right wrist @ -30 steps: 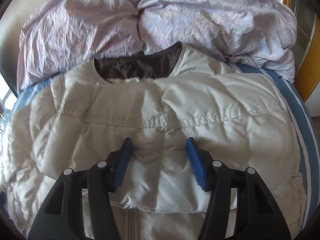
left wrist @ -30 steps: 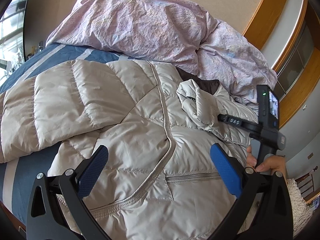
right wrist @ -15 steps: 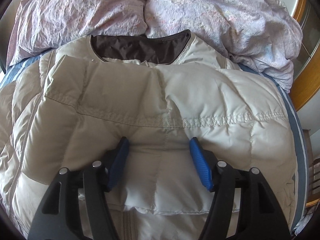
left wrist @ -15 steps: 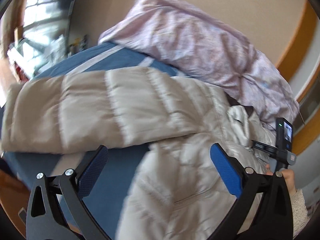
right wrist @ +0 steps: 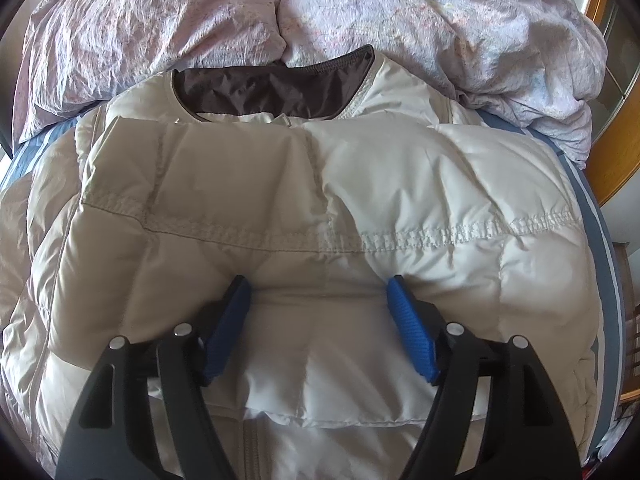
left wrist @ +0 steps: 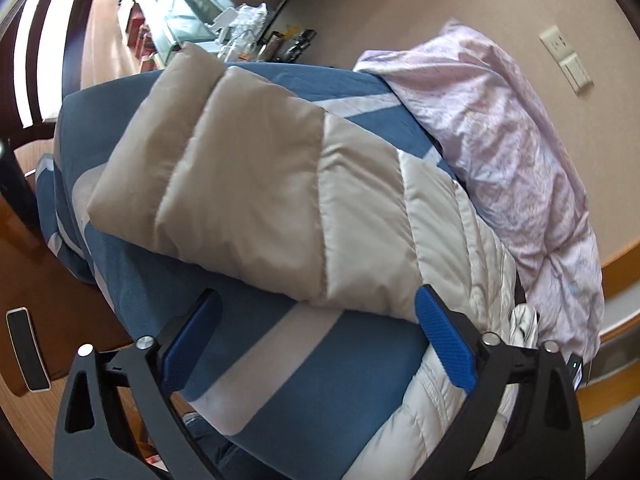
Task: Fold large clothes
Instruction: 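Grasp the other sleeve cuff with the left gripper and lift it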
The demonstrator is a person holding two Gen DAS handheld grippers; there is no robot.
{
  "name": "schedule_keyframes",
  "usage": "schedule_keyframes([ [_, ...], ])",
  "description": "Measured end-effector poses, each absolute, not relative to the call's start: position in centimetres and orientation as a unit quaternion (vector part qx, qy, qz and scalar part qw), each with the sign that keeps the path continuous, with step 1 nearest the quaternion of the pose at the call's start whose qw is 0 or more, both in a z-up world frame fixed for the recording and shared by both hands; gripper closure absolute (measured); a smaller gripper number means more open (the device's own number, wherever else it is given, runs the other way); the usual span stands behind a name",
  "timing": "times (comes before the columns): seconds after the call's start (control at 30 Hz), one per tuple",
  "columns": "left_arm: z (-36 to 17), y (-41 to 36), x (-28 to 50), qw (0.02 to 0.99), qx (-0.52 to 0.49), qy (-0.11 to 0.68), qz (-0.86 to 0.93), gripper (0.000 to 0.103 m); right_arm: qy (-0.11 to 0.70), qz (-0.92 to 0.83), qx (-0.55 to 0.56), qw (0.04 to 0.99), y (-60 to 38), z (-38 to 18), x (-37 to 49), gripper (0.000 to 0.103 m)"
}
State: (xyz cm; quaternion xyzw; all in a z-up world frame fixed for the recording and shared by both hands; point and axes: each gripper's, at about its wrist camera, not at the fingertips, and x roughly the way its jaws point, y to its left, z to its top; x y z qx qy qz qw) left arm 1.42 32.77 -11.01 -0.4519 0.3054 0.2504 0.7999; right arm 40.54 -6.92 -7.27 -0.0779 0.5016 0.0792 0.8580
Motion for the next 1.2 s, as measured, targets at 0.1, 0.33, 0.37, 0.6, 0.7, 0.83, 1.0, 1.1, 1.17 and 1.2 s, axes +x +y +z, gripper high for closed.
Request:
schedule_keyframes([
  [0.1, -11.2, 33.7, 1.2, 0.79, -0.477, 0.287, 0.255, 0.019, 0.502, 0.08, -0.075, 0.858, -6.9, -7.2, 40.6, 0.031],
  [0.33, -11.5, 35.4, 0.9, 0.77, -0.505, 0.267, 0.284, 0.04, 0.501, 0.081, -0.076, 0.859, -6.9, -7.2, 40.6, 0.03],
  [0.37, -11.6, 35.7, 0.7, 0.767, -0.509, 0.265, 0.288, 0.044, 0.499, 0.081, -0.076, 0.86, -6.9, -7.2, 40.6, 0.03],
  [0.6, -11.9, 37.1, -0.1, 0.749, -0.533, 0.25, 0.303, 0.056, 0.497, 0.083, -0.076, 0.86, -6.8, -7.1, 40.4, 0.03],
  [0.7, -12.2, 37.6, -0.2, 0.746, -0.535, 0.245, 0.311, 0.068, 0.497, 0.084, -0.077, 0.86, -6.8, -7.1, 40.3, 0.03],
  [0.83, -11.9, 38.0, 0.3, 0.754, -0.524, 0.245, 0.31, 0.086, 0.493, 0.088, -0.078, 0.862, -6.8, -7.1, 40.4, 0.03],
  [1.0, -8.3, 37.4, 1.9, 0.793, -0.469, 0.237, 0.309, 0.091, 0.492, 0.089, -0.077, 0.862, -6.8, -7.1, 40.4, 0.03],
  [1.1, -5.2, 36.6, 3.5, 0.822, -0.437, 0.225, 0.287, 0.091, 0.492, 0.089, -0.076, 0.863, -6.8, -7.1, 40.4, 0.03],
  [1.17, -2.9, 35.6, 5.0, 0.843, -0.413, 0.216, 0.267, 0.091, 0.493, 0.089, -0.077, 0.862, -6.8, -7.1, 40.4, 0.03],
  [1.2, -1.9, 34.9, 5.9, 0.853, -0.402, 0.212, 0.256, 0.091, 0.493, 0.089, -0.076, 0.862, -6.8, -7.1, 40.5, 0.03],
])
